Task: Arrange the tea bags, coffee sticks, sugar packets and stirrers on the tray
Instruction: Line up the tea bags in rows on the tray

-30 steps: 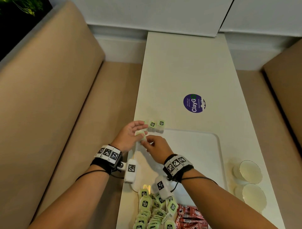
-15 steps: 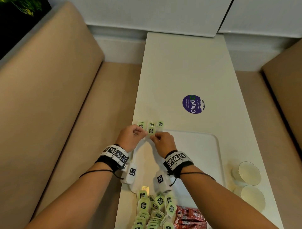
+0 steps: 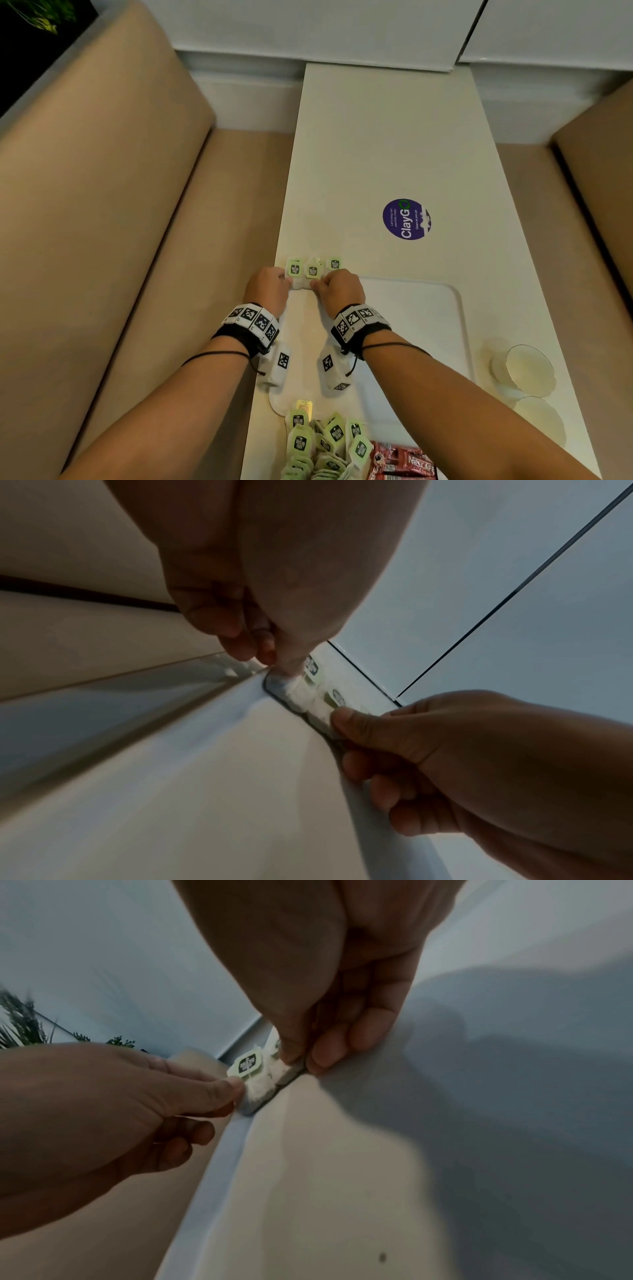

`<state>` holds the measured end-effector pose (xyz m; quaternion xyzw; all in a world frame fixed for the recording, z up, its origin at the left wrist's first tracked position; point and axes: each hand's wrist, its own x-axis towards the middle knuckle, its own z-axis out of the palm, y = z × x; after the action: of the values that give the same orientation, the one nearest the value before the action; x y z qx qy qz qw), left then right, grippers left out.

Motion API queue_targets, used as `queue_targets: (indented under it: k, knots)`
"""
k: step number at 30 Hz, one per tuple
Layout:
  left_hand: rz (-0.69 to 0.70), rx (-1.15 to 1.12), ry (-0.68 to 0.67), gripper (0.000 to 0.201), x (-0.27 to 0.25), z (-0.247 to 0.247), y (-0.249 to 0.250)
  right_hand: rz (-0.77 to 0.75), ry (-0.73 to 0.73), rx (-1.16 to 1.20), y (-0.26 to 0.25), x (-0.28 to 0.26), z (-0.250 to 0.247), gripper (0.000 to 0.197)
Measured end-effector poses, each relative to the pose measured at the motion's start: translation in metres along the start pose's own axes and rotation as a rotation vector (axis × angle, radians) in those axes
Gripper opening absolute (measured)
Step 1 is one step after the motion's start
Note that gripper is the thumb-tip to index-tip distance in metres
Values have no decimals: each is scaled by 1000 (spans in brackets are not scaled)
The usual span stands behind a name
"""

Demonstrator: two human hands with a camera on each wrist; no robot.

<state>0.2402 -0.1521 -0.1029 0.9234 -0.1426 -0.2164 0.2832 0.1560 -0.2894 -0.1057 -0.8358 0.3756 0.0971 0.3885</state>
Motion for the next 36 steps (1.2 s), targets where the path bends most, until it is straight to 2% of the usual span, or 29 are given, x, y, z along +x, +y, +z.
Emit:
queue_targets:
  k: [6, 12, 15, 21, 25, 28, 31, 36]
  knots:
    - [11, -44, -15, 15, 1, -3, 2, -4, 69, 92, 11, -8, -7, 28]
    - [15, -37, -23, 21, -5, -3, -1, 73, 150, 121, 35, -8, -17, 30]
    - [13, -44, -2, 30, -8, -3, 1, 68, 147, 77, 31, -4, -17, 30]
    - [37, -23, -2, 11, -7, -5, 0, 82, 136, 81, 26, 1, -20, 31]
    - [-10, 2, -2, 42, -10, -11, -4, 60, 125, 168, 30, -10, -24, 25]
    - [-2, 17, -34, 47, -21, -17, -12, -38, 57, 171, 42, -27, -29, 19]
    - [34, -22, -93, 37, -43, -21, -22, -137, -88, 106, 58, -51, -34, 14]
    - [95, -135, -346, 22, -90, -19, -38, -222, -288, 16, 78, -96, -38, 17]
